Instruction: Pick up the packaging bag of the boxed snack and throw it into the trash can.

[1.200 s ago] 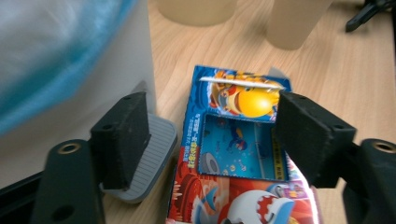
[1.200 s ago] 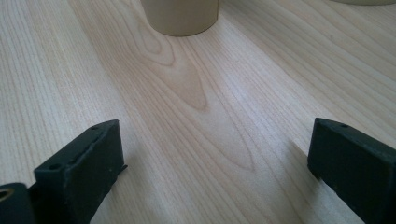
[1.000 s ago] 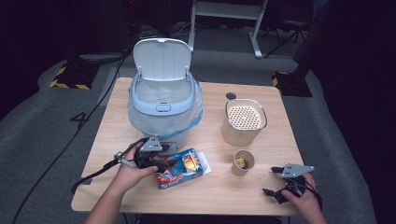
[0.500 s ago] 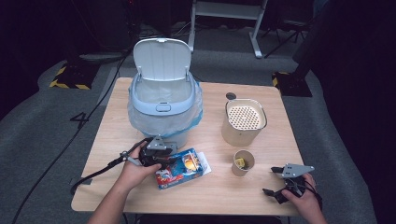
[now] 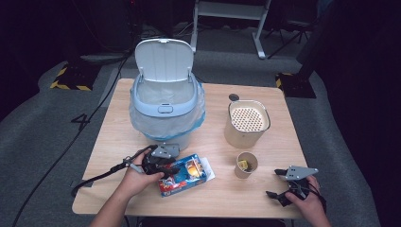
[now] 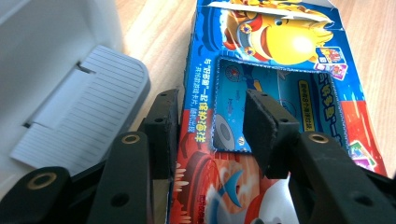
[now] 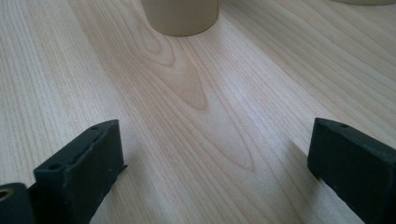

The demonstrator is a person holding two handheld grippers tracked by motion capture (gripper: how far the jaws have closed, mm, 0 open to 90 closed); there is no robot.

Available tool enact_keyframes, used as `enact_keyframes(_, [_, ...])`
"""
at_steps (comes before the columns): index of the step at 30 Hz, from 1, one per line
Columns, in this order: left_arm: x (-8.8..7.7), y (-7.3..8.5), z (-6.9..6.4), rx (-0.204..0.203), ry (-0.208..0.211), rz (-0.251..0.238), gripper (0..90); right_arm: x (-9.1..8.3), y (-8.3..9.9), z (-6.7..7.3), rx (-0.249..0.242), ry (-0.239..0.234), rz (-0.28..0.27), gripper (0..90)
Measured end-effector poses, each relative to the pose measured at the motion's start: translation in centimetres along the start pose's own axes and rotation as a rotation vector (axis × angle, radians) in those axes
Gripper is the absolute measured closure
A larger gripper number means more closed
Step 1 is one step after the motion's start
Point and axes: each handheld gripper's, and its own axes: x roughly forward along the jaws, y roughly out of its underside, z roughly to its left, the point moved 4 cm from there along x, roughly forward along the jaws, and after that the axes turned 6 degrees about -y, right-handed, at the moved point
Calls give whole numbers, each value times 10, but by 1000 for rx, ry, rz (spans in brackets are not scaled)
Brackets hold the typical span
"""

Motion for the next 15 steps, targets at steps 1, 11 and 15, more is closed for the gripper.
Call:
enact_keyframes(1, [1, 0, 0, -16, 2, 1, 563, 0, 0, 0, 0, 0, 0, 35])
enact_keyframes(11, [6, 0, 4, -53, -11, 38, 687, 0, 0, 0, 0, 0, 0, 35])
enact_keyframes(15, [2, -2, 3, -28, -29, 5, 741, 0, 0, 0, 0, 0, 0, 35])
